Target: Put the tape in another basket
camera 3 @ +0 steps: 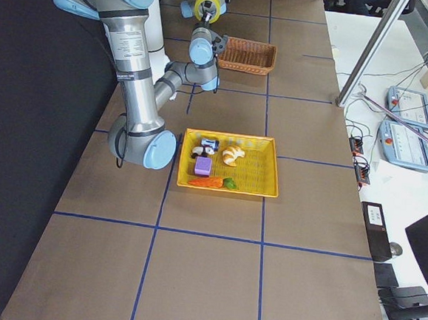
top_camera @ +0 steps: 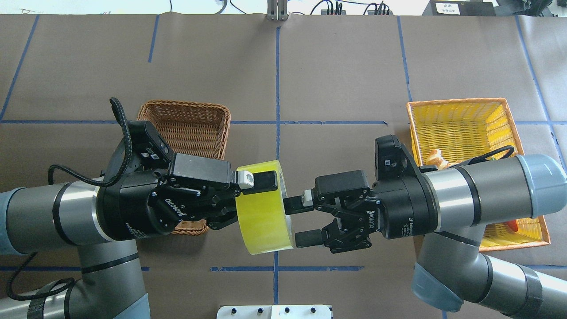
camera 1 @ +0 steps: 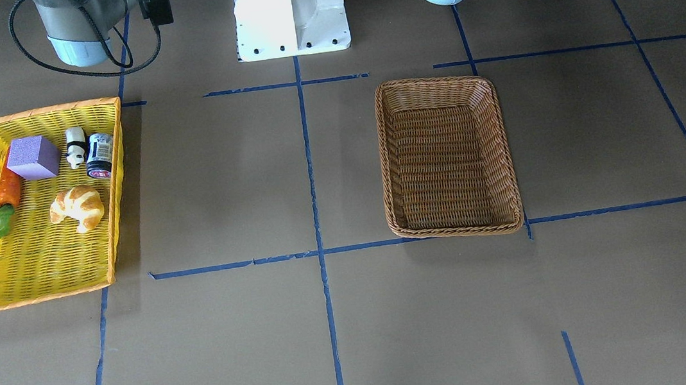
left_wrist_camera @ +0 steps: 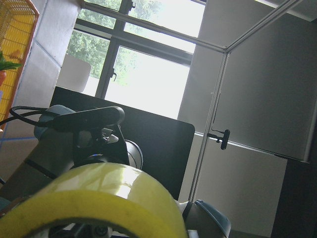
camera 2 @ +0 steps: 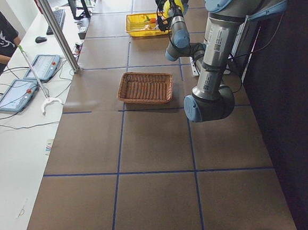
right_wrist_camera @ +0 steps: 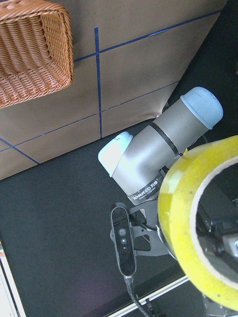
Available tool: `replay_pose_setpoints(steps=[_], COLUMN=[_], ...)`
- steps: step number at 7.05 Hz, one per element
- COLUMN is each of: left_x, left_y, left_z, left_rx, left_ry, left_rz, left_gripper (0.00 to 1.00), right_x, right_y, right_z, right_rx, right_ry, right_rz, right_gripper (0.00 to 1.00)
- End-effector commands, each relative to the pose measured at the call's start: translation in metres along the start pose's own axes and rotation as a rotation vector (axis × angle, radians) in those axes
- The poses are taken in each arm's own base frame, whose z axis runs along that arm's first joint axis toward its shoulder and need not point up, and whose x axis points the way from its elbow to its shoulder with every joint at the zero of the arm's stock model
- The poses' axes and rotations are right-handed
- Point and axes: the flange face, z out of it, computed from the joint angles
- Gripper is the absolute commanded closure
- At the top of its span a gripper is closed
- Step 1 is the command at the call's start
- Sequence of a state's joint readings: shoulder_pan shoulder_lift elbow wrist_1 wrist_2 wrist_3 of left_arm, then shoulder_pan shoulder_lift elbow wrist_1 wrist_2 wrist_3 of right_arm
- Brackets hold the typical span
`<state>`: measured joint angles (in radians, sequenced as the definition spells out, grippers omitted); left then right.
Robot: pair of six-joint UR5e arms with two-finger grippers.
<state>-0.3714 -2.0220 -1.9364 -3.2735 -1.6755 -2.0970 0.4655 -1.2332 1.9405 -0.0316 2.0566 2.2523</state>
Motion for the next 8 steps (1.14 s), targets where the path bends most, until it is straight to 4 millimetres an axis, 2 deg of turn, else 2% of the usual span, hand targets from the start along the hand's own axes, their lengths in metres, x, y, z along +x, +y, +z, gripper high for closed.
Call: replay_pose_setpoints(steps=[1,2,4,5,7,8], left_x=[0.002,0.008,0.012,0.001,-0.004,-0.015], left_y=[0.0,0.003,-0.008,-0.023,-0.061,-0.075], left_z=[-0.002,-0.004,-0.012,-0.024,-0.019,-0.014], left_rx=[0.0,-0.006,0.019,0.077,0.242,0.308], left_ry=[0.001,0.011,-0.004,-0.086,-0.299,-0.469], left_rz=[0.002,0.005,0.054,0.063,0.101,0.154], left_gripper=[1.0,1.0,1.0,1.0,1.0,0.99], right_x=[0.009,0.018,0.004,0.003,0.003,0.009], right_y=[0.0,-0.002,-0.02,-0.035,-0.079,-0.092], right_z=[-0.014,-0.027,-0.05,-0.076,-0.128,-0.149], right_rx=[-0.008,0.001,0.069,0.138,0.248,0.295], right_ry=[-0.012,-0.008,-0.007,0.012,0.105,0.177], right_rz=[-0.008,-0.009,-0.035,-0.043,-0.119,-0.156], right_gripper=[0.0,0.0,0.0,0.0,0.0,0.0])
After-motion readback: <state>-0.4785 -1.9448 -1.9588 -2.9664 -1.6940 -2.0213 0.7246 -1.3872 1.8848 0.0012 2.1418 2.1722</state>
